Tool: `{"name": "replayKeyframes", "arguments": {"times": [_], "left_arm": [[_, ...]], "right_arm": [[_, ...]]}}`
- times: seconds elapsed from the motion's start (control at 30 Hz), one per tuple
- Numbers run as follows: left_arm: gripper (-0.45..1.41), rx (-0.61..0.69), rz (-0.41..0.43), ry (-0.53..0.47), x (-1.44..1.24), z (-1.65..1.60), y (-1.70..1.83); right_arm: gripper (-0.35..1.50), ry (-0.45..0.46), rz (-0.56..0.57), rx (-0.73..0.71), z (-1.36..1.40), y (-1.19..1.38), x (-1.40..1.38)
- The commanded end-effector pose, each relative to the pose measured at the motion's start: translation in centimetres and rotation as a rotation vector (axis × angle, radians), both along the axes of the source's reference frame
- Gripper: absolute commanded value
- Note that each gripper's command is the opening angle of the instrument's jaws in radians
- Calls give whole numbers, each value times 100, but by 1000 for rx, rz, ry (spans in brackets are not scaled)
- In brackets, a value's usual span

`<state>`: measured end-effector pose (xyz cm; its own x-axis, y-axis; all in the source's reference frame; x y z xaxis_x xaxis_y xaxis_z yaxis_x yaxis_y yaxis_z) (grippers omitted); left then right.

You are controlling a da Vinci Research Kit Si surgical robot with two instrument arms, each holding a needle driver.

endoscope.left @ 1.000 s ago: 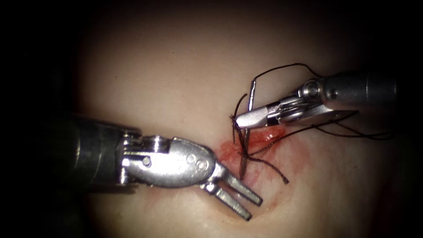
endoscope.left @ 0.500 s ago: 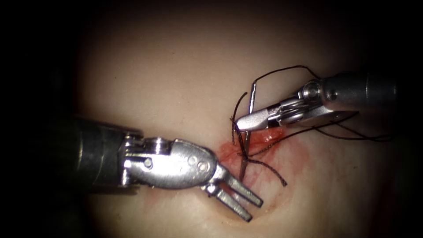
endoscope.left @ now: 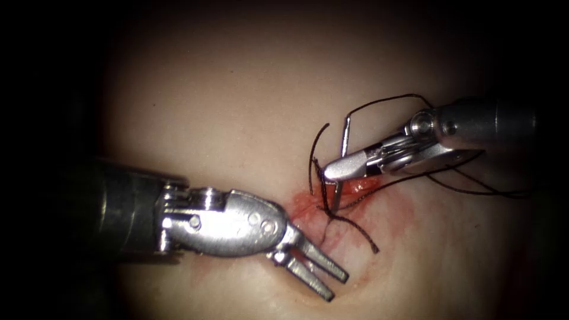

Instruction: Wound Closure

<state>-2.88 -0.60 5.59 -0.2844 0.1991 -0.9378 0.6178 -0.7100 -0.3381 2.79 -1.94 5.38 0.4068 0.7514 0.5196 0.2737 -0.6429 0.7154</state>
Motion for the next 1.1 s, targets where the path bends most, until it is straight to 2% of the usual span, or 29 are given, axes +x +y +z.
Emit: {"name": "replayKeyframes", "arguments": {"times": [0.03, 0.8, 1.1], "left_arm": [[17, 0, 1, 0, -5, 5, -2], [17, 4, 11, -10, -4, 5, -3], [20, 5, 14, -14, -5, 4, -3]], "right_arm": [[-35, 14, 4, 2, 2, 1, 11], [-35, 138, 44, -26, 2, -7, 37], [-35, 141, 48, -21, -4, -11, 44]]}}
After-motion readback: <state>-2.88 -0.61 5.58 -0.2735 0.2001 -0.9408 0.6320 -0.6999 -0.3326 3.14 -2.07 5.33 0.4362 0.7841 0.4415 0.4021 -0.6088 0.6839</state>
